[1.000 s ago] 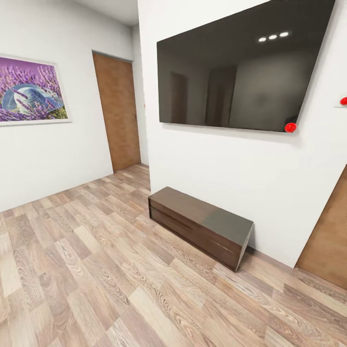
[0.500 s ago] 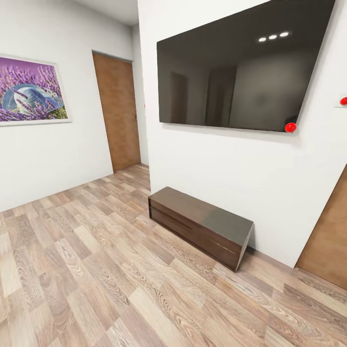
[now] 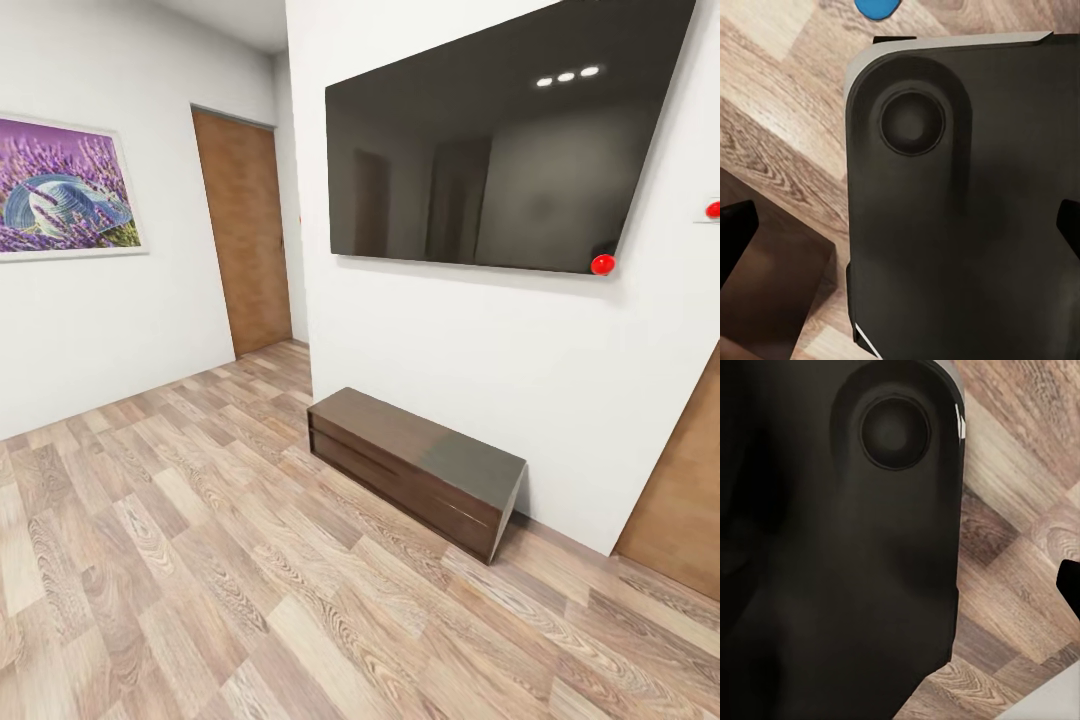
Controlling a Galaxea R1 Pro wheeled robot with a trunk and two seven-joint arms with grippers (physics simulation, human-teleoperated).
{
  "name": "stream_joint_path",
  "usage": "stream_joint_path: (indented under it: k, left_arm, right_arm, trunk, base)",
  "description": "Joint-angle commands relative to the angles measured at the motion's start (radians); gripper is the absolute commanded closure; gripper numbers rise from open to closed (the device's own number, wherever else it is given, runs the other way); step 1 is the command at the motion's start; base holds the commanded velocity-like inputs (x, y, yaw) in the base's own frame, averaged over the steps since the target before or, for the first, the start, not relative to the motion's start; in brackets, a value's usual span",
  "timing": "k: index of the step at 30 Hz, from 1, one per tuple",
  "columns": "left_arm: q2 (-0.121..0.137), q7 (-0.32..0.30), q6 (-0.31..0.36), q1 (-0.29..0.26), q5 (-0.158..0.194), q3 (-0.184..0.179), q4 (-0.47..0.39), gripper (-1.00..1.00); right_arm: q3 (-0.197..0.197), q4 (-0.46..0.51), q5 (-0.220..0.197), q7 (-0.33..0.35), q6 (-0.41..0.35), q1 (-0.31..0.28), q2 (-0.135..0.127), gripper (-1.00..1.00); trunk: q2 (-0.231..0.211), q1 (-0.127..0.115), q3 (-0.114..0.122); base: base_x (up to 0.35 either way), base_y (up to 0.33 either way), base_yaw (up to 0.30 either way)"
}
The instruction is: In the bedroom, move the book from the bed onto either nightstand, and place the two sandals side by side next to the bed.
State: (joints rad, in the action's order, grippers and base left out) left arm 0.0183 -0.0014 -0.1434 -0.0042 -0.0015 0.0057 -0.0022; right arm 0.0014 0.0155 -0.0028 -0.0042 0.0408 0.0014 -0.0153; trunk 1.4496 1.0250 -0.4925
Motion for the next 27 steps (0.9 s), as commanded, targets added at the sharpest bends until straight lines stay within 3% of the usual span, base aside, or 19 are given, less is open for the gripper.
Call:
stream_joint_path:
  k: [1, 27]
  left_arm:
    - [0.0, 0.0, -0.003, 0.0, 0.0, 0.0, 0.001, -1.0]
    - [0.0, 0.002, -0.004, 0.0, -0.002, 0.001, 0.001, -1.0]
  right_arm:
    - [0.0, 0.001, 0.0, 0.0, 0.002, 0.0, 0.0, -1.0]
    - [0.0, 0.0, 0.0, 0.0, 0.002, 0.0, 0.0, -1.0]
  trunk:
    - [0.0, 0.0, -0.001]
    - [0.0, 0.0, -0.001]
  base:
    - [0.0, 0.0, 0.0]
    - [0.0, 0.036, -0.012]
